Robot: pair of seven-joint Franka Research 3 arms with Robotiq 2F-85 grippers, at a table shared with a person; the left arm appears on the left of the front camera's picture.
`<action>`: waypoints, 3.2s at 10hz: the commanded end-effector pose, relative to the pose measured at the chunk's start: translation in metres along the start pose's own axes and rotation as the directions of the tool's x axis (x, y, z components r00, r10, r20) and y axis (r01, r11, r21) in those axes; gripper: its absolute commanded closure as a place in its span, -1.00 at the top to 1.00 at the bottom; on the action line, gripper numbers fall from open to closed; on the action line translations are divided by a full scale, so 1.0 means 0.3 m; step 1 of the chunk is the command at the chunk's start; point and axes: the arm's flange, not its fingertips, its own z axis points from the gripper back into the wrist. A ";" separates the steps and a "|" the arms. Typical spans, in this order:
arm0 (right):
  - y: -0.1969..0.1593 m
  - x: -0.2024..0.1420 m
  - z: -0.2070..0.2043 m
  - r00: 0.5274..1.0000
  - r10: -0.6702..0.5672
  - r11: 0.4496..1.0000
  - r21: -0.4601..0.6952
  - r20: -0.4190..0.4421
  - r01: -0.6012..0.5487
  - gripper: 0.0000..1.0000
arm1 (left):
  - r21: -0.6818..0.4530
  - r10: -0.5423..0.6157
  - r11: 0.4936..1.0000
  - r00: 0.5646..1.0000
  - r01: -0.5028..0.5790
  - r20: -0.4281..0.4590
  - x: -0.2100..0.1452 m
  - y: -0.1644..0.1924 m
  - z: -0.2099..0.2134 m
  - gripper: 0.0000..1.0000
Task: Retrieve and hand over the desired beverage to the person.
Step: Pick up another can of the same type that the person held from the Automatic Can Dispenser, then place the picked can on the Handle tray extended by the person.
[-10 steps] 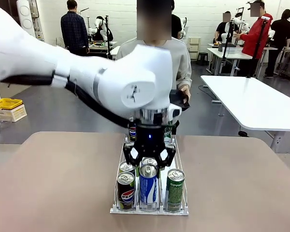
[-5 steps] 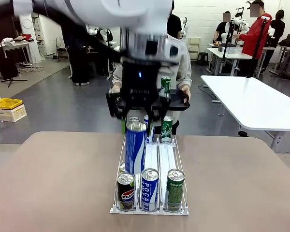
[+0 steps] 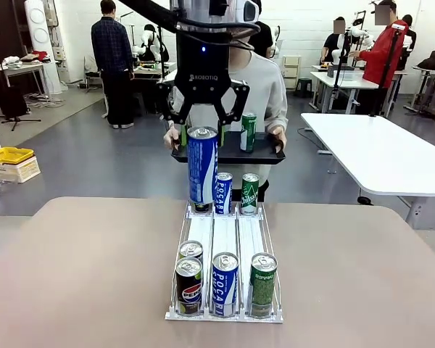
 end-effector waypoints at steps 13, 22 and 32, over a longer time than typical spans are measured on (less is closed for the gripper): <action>-0.001 0.003 0.000 1.000 0.013 1.000 0.029 0.005 -0.013 1.00 | -0.005 0.012 1.000 1.000 -0.012 -0.005 0.043 0.003 -0.003 -0.87; -0.001 0.003 0.000 1.000 0.013 1.000 0.029 0.005 -0.013 1.00 | -0.005 0.012 1.000 1.000 -0.012 -0.005 0.043 0.003 -0.003 -0.87; -0.001 0.003 0.000 1.000 0.013 1.000 0.029 0.005 -0.013 1.00 | -0.056 0.083 0.995 0.996 -0.085 -0.026 0.533 0.118 -0.164 0.16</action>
